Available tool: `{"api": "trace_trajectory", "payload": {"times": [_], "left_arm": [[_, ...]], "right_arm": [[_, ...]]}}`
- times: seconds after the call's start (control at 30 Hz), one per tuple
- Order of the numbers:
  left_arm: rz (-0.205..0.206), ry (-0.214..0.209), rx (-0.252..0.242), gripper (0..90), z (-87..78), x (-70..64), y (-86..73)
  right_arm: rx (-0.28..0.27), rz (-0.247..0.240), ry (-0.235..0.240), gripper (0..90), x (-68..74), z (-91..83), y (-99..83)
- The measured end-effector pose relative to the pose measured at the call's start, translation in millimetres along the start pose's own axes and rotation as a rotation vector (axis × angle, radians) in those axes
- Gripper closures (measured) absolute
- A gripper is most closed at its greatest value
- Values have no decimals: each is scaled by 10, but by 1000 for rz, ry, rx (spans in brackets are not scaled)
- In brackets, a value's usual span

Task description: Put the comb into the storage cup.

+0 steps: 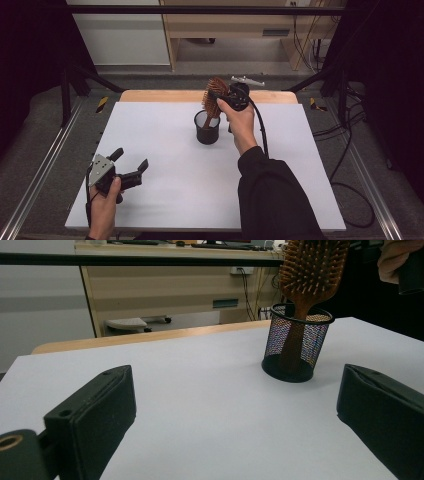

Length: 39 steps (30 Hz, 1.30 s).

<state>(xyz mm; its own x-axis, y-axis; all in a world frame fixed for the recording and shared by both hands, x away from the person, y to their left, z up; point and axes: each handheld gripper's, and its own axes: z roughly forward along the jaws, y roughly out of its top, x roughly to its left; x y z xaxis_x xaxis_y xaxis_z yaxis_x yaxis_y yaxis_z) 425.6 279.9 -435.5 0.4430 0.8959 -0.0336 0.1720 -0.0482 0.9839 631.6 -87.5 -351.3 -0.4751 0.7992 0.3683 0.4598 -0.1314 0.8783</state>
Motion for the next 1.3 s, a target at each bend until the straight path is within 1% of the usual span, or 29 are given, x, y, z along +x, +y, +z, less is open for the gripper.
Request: {"api": "trace_trajectory", "payload": {"times": [0.13,0.3,0.37,0.5,0.63,0.83,1.3], "left_arm": [[-1,-7,1,27,2,-7,0],[1,-3,3,28,4,-4,-2],[-2,-8,6,28,13,-7,-6],[2,-10,7,28,16,-19,-6],[8,-7,10,28,22,-31,-7],[6,-6,9,28,19,-27,-8],[5,-6,9,28,21,-23,-9]], "right_arm": [[-3,12,-10,495,-30,19,-1],[-9,30,-17,492,-67,43,-7],[-11,20,-24,489,-68,47,-10],[-12,16,-21,488,-71,47,-12],[-9,18,-19,484,-82,50,-8],[-11,26,-22,475,-124,59,-14],[-7,24,-23,463,-169,75,-14]]}}
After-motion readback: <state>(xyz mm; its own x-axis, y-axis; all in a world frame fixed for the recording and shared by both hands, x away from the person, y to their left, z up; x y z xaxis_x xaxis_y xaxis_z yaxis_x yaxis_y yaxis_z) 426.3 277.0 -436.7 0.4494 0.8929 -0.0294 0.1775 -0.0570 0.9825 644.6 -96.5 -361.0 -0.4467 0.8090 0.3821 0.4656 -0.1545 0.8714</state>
